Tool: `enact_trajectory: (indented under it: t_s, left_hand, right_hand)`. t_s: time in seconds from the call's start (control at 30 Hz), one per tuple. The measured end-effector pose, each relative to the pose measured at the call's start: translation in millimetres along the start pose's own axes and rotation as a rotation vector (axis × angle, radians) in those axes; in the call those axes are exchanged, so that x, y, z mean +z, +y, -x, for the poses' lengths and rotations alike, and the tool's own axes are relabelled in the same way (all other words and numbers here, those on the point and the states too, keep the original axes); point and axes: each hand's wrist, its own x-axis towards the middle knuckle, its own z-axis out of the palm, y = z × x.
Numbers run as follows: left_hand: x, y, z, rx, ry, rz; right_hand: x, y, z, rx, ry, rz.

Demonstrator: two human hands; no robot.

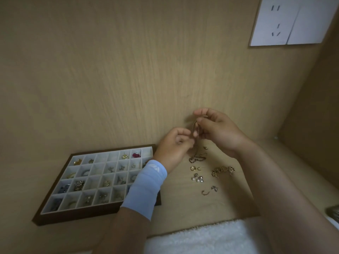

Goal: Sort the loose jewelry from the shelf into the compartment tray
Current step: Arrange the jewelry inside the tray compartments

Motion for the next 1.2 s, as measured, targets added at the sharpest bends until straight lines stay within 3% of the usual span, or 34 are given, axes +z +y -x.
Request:
enact_trajectory:
  t_s: [0.07, 0.2, 0.4, 0.57, 0.73, 0.9, 1.2]
  left_hand:
    - [-2, 12, 2, 0.015, -0.071, 0.081]
    - [-19, 23, 7, 0.039, -0.146, -0.017]
    - [-62, 55, 23, 0.097, -0.005, -0.139]
    - [-87, 70, 39, 0.185, -0.036, 0.014]
    - [-114, 75, 53, 0.222, 0.071, 0.252]
    - [-158, 70, 67, 0.229, 0.167, 0.284]
    - [-224, 61, 73, 0.218, 0.264, 0.309]
  right_hand:
    - [3, -6, 2, -0.022, -0.008, -0.039]
    - [6, -20, 5, -0.078, -0.021, -0.018]
    - [3, -34, 14, -0.145, -0.021, 0.233]
    - [30, -31, 20, -0.023, -0.258, 0.432]
    - [72, -20, 28, 0.021, -0.465, 0.358]
    - [105, -25, 22, 0.021, -0.606, 0.287]
    - [185, -33, -14, -0.021, -0.613, 0.54]
